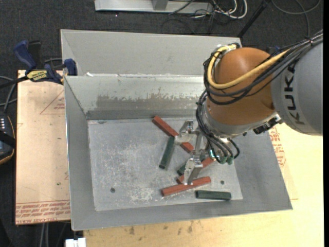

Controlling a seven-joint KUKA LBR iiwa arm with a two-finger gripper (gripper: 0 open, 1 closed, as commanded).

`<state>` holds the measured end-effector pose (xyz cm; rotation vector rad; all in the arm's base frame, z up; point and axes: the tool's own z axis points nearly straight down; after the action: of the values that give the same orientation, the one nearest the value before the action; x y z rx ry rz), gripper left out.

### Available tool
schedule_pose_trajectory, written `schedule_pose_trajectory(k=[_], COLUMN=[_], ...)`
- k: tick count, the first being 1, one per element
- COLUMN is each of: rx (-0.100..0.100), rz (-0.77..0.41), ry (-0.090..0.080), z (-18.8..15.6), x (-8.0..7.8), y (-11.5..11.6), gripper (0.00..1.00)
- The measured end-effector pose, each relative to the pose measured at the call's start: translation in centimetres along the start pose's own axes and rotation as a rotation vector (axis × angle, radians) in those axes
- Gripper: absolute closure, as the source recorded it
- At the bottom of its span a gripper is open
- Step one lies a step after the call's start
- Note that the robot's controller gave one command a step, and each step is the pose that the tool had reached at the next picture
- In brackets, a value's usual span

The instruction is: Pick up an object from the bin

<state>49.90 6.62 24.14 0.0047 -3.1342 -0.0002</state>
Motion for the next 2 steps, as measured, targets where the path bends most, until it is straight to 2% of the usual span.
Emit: schedule_pose_trajectory(k=[1, 2], rx=[-0.001, 0.0], rz=[0.003, -0.094], ry=[-0.008, -0.012], z=[-0.4, 6.0], x=[-0.2, -0.5], y=[0.0, -2.7], gripper=[0.0, 0.0])
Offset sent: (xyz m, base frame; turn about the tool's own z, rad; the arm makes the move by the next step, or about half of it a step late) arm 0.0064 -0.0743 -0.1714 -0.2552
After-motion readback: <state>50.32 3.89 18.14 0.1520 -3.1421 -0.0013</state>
